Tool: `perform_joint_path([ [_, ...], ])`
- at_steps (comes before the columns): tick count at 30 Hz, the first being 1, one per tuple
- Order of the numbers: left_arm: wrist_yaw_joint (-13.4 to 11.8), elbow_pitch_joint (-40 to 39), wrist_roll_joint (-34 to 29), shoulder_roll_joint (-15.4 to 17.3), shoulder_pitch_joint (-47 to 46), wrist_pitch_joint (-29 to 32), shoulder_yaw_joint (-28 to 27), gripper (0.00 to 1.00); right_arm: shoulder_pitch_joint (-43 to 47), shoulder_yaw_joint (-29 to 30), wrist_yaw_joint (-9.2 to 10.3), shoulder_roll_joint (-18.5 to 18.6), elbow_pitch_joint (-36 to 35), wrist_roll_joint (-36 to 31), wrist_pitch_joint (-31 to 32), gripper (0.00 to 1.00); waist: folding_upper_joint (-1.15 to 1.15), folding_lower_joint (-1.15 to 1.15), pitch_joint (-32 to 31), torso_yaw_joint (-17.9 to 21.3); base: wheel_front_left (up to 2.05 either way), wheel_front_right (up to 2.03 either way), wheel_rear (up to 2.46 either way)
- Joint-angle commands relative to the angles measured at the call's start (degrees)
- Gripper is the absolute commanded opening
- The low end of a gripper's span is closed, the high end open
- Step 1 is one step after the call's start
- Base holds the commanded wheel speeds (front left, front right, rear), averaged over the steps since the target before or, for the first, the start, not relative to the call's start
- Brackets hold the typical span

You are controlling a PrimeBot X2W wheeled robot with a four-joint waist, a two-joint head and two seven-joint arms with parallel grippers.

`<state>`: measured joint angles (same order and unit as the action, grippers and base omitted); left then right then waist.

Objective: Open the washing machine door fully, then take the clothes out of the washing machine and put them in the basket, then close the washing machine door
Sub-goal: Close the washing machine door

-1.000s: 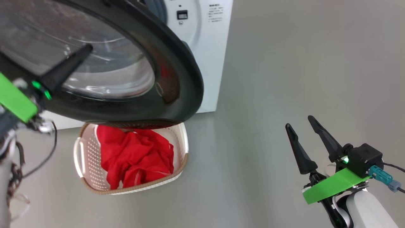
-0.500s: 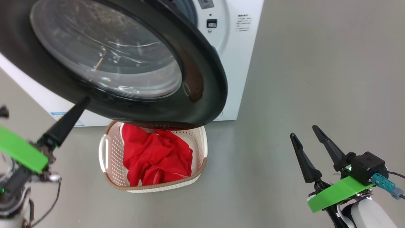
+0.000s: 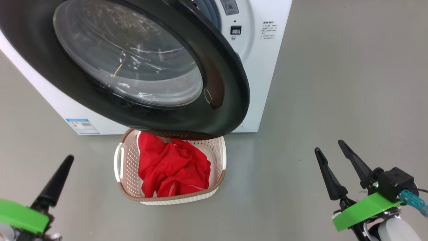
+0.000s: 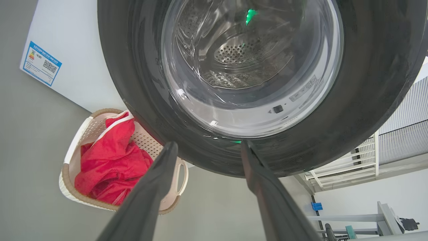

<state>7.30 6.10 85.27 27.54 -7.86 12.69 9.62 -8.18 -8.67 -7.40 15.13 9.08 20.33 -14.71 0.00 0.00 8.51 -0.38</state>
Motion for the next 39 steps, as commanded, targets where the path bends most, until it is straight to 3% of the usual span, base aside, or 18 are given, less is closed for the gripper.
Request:
perform_joint_path([
  [1,0.19,-0.61,-0.93,2.88,-0.18,-2.12,-2.11,1.00,0.64,-0.77,-0.09,0.90,-1.11,0.24,-0.29,1.00,0.00,0.00,-0.12,0.14,0.00,0.00,0.00],
  [9,0.19,1.60,-3.95,3.05,3.93,-12.67,0.59,1.00,1.74,-0.07,-0.09,0.87,-0.99,0.35,-0.29,1.00,0.00,0.00,-0.96,1.23,0.00,0.00,0.00],
  [16,0.19,4.79,-8.51,3.20,6.12,-23.65,6.63,1.00,2.96,0.61,-0.09,0.76,-1.09,0.54,-0.29,1.00,0.00,0.00,-1.67,2.09,0.00,0.00,0.00],
  [22,0.19,8.80,-15.42,3.09,5.37,-27.50,10.43,1.00,3.67,1.24,-0.09,0.61,-1.21,0.55,-0.29,1.00,0.00,0.00,-2.00,2.32,0.00,0.00,0.00],
  [32,0.19,8.78,-39.67,-4.37,5.82,-27.68,-1.15,1.00,4.28,2.01,-0.09,0.36,-1.47,0.64,-0.29,1.00,0.00,0.00,-2.35,2.67,0.00,0.00,0.00],
  [39,0.19,5.13,-52.59,-9.74,7.65,-27.68,-7.89,1.00,4.40,2.49,-0.09,0.17,-1.74,0.72,-0.29,1.00,0.00,0.00,-2.32,2.95,0.00,0.00,0.00],
])
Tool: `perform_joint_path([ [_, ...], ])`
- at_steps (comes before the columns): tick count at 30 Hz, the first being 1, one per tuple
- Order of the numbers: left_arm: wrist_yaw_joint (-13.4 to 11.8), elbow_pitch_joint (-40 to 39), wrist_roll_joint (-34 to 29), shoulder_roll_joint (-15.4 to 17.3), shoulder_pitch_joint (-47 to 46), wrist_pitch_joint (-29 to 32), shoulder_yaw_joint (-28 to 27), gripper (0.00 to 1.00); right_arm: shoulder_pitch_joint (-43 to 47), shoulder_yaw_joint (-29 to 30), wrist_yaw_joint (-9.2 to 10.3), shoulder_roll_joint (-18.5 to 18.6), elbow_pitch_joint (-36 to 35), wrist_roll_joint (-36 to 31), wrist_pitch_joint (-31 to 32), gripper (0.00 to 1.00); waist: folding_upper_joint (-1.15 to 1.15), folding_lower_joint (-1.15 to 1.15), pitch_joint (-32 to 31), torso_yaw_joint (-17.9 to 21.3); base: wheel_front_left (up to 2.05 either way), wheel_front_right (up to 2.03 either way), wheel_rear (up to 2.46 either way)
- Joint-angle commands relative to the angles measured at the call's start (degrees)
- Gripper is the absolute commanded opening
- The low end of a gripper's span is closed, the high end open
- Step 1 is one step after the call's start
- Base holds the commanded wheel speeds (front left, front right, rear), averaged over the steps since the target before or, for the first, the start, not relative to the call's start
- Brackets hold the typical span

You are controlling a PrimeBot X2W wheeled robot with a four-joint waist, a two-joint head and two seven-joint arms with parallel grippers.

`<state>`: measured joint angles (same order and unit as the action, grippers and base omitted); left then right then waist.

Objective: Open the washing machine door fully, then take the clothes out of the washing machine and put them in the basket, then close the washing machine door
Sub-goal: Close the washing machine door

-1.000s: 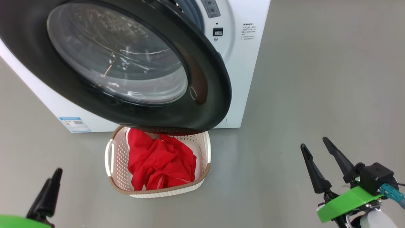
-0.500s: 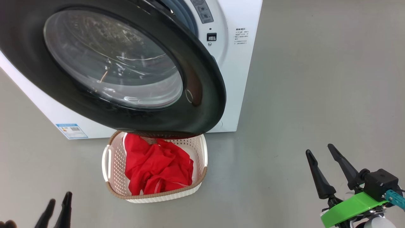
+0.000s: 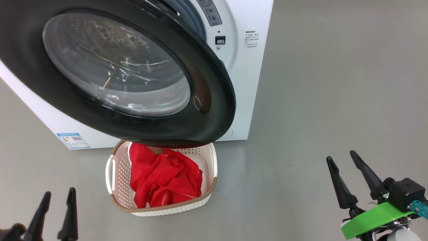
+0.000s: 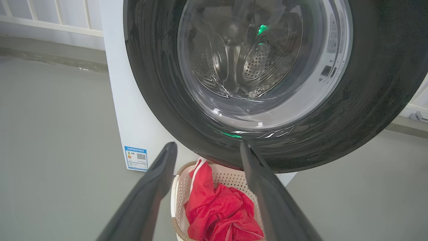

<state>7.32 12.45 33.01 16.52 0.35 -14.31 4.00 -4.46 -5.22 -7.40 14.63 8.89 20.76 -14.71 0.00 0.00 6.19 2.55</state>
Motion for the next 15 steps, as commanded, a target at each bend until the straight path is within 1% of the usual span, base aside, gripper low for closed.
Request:
perform_joint_path([
  [1,0.17,-1.57,-1.72,0.90,-0.38,-0.68,-2.77,1.00,0.69,-0.80,-0.09,0.64,-1.58,0.33,-0.29,1.00,0.00,0.00,-0.03,0.06,0.00,0.00,0.00],
  [6,0.17,-2.64,-5.08,-1.17,0.63,-0.68,-4.54,1.00,0.97,-0.14,-0.09,0.38,-1.78,0.42,-0.29,1.00,0.00,0.00,-0.27,0.39,0.00,0.00,0.00],
  [15,0.17,-2.20,-6.80,-2.31,0.87,-0.68,-5.19,1.00,1.89,0.32,-0.09,0.04,-1.77,0.39,-0.29,1.00,0.00,0.00,-0.56,0.60,0.00,0.00,0.00],
])
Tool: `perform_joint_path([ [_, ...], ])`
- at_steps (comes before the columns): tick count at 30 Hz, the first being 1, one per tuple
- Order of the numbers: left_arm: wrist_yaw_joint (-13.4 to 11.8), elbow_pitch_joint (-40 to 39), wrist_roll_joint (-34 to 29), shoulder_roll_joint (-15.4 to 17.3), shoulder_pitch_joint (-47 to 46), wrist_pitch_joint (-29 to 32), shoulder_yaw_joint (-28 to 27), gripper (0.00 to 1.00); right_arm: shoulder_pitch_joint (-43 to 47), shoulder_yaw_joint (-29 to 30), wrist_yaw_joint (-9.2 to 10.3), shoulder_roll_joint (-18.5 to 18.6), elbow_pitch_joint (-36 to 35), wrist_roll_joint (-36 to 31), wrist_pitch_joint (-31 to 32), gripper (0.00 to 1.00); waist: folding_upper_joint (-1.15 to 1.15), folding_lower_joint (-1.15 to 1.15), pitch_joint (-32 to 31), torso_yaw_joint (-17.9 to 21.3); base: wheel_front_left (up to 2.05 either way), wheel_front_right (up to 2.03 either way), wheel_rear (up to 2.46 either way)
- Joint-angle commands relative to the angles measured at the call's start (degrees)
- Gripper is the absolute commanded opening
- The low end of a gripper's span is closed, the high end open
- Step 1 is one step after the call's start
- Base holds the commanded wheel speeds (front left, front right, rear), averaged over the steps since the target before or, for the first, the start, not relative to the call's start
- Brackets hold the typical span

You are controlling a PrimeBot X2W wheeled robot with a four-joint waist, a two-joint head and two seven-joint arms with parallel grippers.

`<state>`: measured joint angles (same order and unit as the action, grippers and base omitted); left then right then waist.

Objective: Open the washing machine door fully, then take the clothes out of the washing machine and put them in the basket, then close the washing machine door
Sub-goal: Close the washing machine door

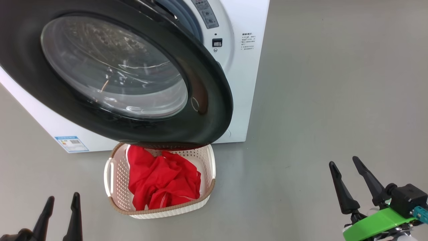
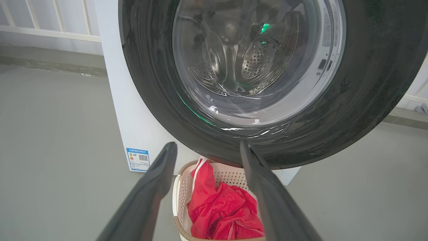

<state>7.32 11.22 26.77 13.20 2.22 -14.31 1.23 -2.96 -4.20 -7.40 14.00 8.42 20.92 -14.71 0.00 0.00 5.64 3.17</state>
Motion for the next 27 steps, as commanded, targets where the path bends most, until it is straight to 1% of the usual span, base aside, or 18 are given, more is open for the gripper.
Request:
perform_joint_path([
  [1,0.17,-0.92,-0.66,0.94,-1.04,-0.68,-2.42,1.00,0.42,-0.66,-0.09,0.65,-1.27,0.25,-0.29,1.00,0.00,0.00,-0.01,-0.02,0.00,0.00,0.00],
  [19,0.17,-1.32,-2.16,0.84,-1.32,-0.69,-2.44,1.00,-0.17,-0.42,-0.09,0.65,-1.52,0.51,-0.29,1.00,0.00,0.00,0.04,-0.65,0.00,0.00,0.00],
  [20,0.17,-1.37,-2.20,0.85,-1.36,-0.69,-2.42,1.00,-0.36,-0.51,-0.09,0.61,-1.65,0.66,-0.29,0.50,0.00,0.00,0.06,-0.70,0.00,0.00,0.00],
  [21,0.17,-1.44,-2.26,0.86,-1.40,-0.69,-2.37,1.00,-0.53,-0.62,-0.09,0.58,-1.75,0.76,-0.29,0.35,0.00,0.00,0.10,-0.75,0.00,0.00,0.00],
  [22,0.17,-1.52,-2.35,0.88,-1.46,-0.69,-2.28,1.00,-0.73,-0.78,-0.09,0.59,-1.84,0.86,-0.29,0.00,0.00,0.00,0.11,-0.82,0.00,0.00,0.00],
  [27,0.17,-1.86,-2.83,0.80,-1.80,-0.69,-1.79,1.00,-2.32,-2.15,-0.09,0.85,-2.58,1.50,-0.29,0.00,0.00,0.00,0.01,-1.38,0.00,0.00,0.00],
])
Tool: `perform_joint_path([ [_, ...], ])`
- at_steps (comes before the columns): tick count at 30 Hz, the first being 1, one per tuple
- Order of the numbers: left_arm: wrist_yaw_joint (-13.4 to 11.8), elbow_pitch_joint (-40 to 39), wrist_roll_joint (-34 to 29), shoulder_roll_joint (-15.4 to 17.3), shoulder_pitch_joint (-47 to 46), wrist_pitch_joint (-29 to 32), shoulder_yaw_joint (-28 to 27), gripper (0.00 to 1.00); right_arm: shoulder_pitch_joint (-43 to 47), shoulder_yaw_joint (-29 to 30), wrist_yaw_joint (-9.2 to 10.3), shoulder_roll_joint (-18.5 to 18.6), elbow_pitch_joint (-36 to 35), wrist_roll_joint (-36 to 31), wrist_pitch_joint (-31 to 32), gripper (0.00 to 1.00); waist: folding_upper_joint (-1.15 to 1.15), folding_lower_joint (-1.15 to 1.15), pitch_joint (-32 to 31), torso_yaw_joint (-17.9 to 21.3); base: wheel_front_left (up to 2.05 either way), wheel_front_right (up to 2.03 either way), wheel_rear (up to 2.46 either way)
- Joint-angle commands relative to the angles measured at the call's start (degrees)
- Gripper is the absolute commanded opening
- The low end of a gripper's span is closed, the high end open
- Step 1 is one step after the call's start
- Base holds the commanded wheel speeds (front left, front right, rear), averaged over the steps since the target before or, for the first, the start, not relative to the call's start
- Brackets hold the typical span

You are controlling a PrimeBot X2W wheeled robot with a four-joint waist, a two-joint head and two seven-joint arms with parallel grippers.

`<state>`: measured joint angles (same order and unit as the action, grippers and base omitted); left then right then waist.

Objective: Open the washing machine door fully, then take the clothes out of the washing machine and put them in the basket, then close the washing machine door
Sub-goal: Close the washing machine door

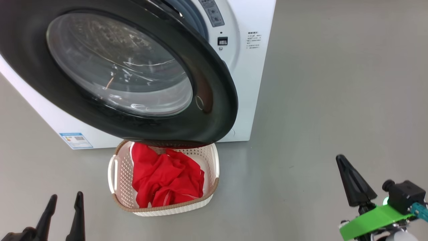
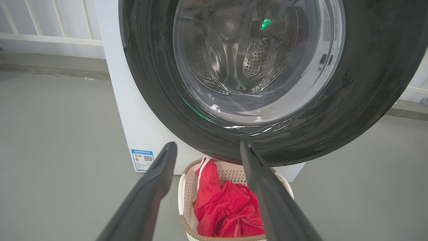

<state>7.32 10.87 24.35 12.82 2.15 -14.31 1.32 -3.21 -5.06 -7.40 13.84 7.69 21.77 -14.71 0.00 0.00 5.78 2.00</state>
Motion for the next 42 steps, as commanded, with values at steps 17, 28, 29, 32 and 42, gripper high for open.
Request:
perform_joint_path([
  [17,0.17,-2.59,-1.11,0.27,-2.85,-0.69,1.07,1.00,-12.42,-10.00,-0.09,-1.68,-1.04,1.73,-0.29,0.00,0.00,0.00,0.38,-5.14,0.00,0.00,0.00],
  [28,0.17,-2.55,-0.89,-0.54,-5.46,-0.69,2.90,1.00,-20.12,-13.35,-0.09,-3.18,4.11,1.90,-0.29,0.00,0.00,0.00,4.02,-9.49,0.00,0.00,0.00],
  [29,0.17,-2.53,-0.87,-0.56,-5.70,-0.69,2.97,1.00,-20.78,-13.39,-0.09,-3.31,4.55,1.93,-0.29,0.00,0.00,0.00,4.33,-9.79,0.00,0.00,0.00],
  [32,0.17,-2.53,-0.73,-0.56,-6.51,-0.69,3.22,1.00,-22.69,-13.34,-0.09,-3.65,5.75,1.83,-0.29,0.00,0.00,0.00,5.23,-10.60,0.00,0.00,0.00],
  [42,0.17,-2.92,-0.35,-0.54,-8.94,-0.69,3.99,1.00,-28.05,-12.81,-0.09,-4.08,8.93,1.72,-0.29,0.00,0.00,0.00,8.35,-12.60,0.00,0.00,0.00],
])
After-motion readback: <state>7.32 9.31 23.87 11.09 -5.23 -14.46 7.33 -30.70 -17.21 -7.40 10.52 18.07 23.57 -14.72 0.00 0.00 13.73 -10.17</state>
